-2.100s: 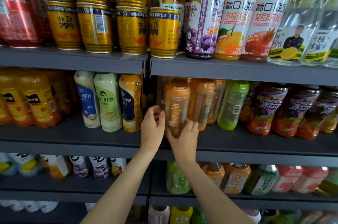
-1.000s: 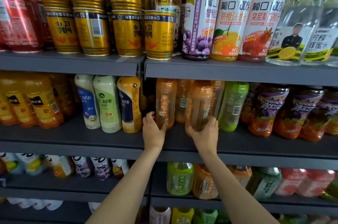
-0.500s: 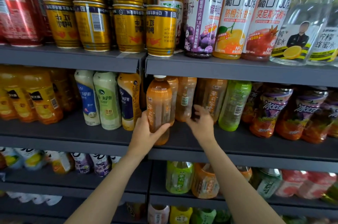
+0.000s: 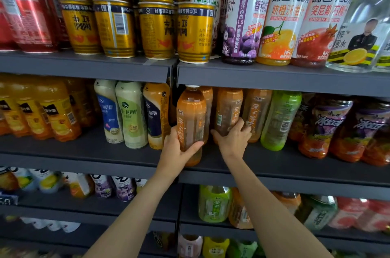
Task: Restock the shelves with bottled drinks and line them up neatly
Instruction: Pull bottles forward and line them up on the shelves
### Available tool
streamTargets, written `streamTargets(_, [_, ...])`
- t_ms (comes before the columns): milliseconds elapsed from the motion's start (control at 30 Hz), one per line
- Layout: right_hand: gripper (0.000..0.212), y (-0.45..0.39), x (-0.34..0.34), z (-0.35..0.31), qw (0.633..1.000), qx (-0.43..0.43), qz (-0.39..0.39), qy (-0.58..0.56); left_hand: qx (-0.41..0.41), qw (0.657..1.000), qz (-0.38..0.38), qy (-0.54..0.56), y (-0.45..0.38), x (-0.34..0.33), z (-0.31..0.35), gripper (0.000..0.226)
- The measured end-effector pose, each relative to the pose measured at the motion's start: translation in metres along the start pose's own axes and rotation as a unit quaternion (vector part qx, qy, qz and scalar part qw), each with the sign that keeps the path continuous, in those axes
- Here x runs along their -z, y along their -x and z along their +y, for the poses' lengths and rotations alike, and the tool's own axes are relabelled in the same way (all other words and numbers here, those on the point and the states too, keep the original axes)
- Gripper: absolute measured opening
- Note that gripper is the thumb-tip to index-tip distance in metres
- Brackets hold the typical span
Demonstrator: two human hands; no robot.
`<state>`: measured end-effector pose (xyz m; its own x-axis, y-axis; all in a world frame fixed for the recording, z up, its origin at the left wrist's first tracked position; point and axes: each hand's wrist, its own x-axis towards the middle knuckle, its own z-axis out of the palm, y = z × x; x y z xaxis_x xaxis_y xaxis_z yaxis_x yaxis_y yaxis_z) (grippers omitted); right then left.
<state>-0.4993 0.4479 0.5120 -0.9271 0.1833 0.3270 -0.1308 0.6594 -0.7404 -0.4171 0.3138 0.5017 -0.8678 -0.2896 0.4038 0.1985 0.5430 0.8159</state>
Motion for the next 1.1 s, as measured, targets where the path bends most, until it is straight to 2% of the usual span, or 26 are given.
streamTargets(67, [0.089,0.003,0.005,0.005,1.0,0.013,-0.01,-0.004,0.002,1.0,-0.005,0.001,0.0,0.001,-0.001,0.083])
streamTargets(167, [0.084,-0.001,0.015,0.014,0.991,0.047,-0.099,-0.074,-0.003,1.0,0.007,-0.003,0.0,-0.001,0.001,0.07])
streamTargets(267, [0.068,-0.004,0.02,0.018,0.982,0.029,-0.141,-0.124,-0.008,1.0,0.024,-0.009,0.001,-0.003,0.006,0.063])
streamTargets(333, [0.058,-0.005,0.017,0.016,0.989,0.022,-0.11,-0.092,-0.01,1.0,0.023,-0.012,0.002,-0.002,0.007,0.063])
streamTargets(467, [0.053,-0.005,0.008,0.006,0.998,-0.004,-0.048,-0.032,-0.001,1.0,0.013,0.002,0.003,-0.001,0.005,0.064])
streamTargets(700, [0.056,-0.021,-0.005,-0.006,0.997,-0.011,-0.07,0.017,0.018,1.0,-0.003,0.015,0.001,0.0,0.002,0.066])
streamTargets(867, [0.06,-0.016,0.0,0.003,0.998,-0.008,-0.053,-0.028,0.023,1.0,-0.01,0.01,0.001,0.002,0.007,0.065])
streamTargets(967, [0.049,0.0,0.014,0.011,0.994,0.069,-0.003,-0.08,0.029,0.999,-0.019,0.009,0.002,0.0,0.014,0.067])
streamTargets(1033, [0.045,0.015,0.022,0.019,0.981,0.134,-0.064,-0.127,0.023,0.999,-0.024,-0.006,0.003,-0.007,0.02,0.069])
streamTargets(1100, [0.054,0.03,0.031,0.024,0.957,0.164,-0.186,-0.152,0.014,0.999,-0.031,-0.02,0.004,-0.018,0.026,0.073])
